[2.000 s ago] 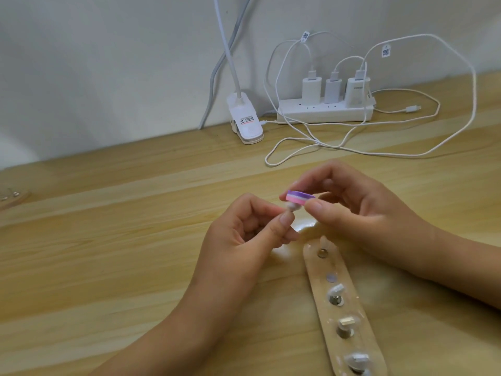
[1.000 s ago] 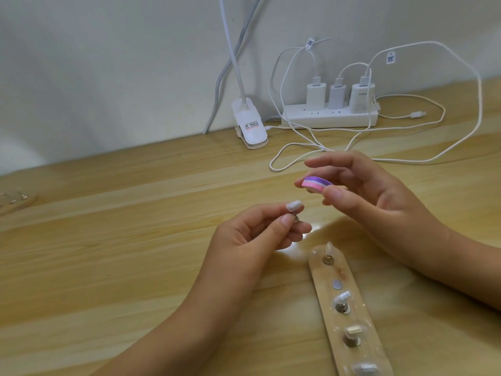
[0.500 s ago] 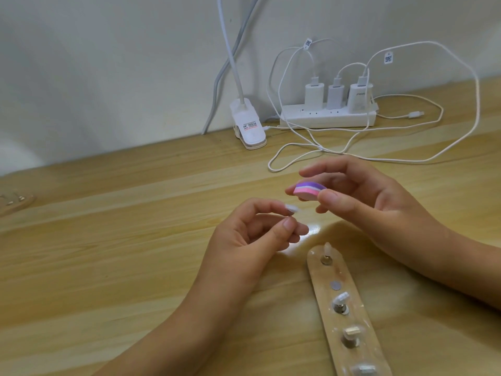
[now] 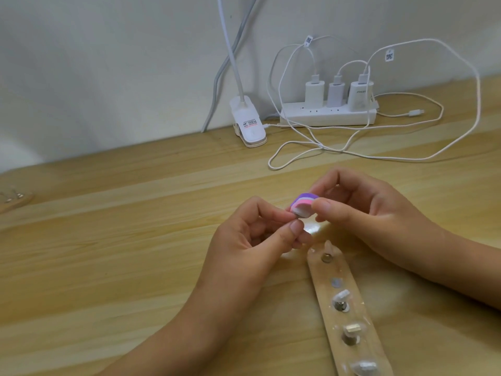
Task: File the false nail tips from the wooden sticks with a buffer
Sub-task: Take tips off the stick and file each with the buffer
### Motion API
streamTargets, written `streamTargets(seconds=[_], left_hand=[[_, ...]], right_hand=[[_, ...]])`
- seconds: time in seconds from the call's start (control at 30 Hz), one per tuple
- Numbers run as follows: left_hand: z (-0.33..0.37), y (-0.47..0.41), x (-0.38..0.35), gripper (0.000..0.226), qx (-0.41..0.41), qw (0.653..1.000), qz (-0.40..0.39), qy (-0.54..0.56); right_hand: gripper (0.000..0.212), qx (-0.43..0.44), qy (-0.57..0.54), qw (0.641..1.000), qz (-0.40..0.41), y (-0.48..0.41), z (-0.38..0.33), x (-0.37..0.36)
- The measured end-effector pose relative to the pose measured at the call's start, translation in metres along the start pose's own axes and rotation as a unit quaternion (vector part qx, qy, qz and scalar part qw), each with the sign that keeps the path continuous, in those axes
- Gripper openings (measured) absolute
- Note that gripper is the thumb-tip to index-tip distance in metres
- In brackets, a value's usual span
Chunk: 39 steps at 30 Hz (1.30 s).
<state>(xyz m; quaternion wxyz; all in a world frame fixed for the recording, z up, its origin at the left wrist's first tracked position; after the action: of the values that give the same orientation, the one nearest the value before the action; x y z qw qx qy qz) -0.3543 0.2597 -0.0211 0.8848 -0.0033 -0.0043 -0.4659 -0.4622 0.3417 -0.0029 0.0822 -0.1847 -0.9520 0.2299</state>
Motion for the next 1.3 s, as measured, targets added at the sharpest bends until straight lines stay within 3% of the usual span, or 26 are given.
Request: streamTargets(seconds=[0.1,0.23,0.53,0.67,0.77,1.3], left_hand=[[-0.001,0.0,0.0,0.014,0.004,1.0,0.001,0.011],[0.0,0.001,-0.001,0.021,0.006,1.0,-0.002,0.02],[0.0,0.001,-0.001,0.015,0.008,1.0,0.004,0.003],[-0.001,0.001,-0.001,0.017,0.01,1.0,0.003,0.004],[0.0,0.001,-0.002,0.014,0.01,1.0,0.0,0.003],[-0.001,0.001,0.0,0.016,0.011,1.0,0.006,0.007]], right_hand=[[0.018,0.011,-0.003,1.0,-0.004,0.0,-0.002,-0.002],[0.028,-0.014,-0.007,1.0,-0.009,0.0,0.004,-0.003],[0.021,0.029,-0.005,0.999,0.019,0.001,-0.007,0.002],[0.022,-0.003,-0.004,1.0,0.009,0.0,0.001,0.001],[0.025,0.041,0.0,0.998,0.037,-0.001,-0.008,0.006],[0.025,0.024,-0.005,0.999,0.025,0.001,-0.005,0.003]])
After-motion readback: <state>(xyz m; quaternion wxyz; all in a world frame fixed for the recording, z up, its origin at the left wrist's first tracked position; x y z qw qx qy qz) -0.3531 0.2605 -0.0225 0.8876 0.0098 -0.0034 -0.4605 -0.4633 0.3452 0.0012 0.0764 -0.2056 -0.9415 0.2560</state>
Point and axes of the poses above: each hand's wrist, its own y-axis away from the middle knuckle, its own x-axis out of the back of the hand, z = x × y, the point moved 9 cm from there along -y, towards the middle knuckle, and after that the axes turned 11 degrees about x, right-handed, at the moved point
